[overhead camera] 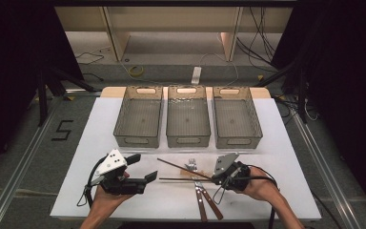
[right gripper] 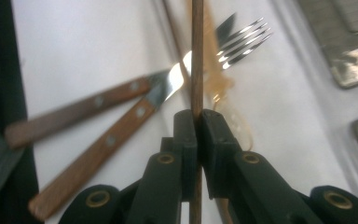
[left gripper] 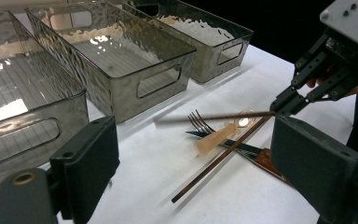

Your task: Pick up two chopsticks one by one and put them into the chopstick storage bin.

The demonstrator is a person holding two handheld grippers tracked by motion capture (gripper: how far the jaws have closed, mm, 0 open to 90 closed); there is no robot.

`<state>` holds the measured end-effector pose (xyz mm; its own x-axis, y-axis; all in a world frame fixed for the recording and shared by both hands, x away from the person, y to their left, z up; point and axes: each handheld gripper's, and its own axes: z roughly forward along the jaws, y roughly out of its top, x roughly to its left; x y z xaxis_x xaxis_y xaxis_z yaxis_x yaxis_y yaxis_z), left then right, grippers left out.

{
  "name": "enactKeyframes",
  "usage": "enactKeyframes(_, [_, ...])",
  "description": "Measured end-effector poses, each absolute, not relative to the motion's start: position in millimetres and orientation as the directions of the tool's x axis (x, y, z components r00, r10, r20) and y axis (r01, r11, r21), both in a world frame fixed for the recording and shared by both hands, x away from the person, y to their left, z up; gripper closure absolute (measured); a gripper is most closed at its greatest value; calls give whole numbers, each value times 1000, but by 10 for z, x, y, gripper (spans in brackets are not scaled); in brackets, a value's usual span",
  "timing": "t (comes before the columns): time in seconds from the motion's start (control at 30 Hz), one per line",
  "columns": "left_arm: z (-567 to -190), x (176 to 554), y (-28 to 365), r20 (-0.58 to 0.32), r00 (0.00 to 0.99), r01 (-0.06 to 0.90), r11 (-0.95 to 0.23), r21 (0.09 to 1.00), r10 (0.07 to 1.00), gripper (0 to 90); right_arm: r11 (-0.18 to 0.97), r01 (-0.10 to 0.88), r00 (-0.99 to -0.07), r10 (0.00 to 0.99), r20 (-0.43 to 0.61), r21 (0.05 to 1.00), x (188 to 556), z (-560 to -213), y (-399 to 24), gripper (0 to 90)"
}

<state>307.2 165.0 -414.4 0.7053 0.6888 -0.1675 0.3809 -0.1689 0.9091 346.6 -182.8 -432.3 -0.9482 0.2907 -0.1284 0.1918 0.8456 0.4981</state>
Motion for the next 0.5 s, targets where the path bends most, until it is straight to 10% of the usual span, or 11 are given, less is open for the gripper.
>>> enactKeyframes(0.5, [-4171, 3288, 1247, -298, 704, 463, -97, 881, 645, 151, 650, 308, -878, 476, -57, 695, 3422, -4204, -1671, 853])
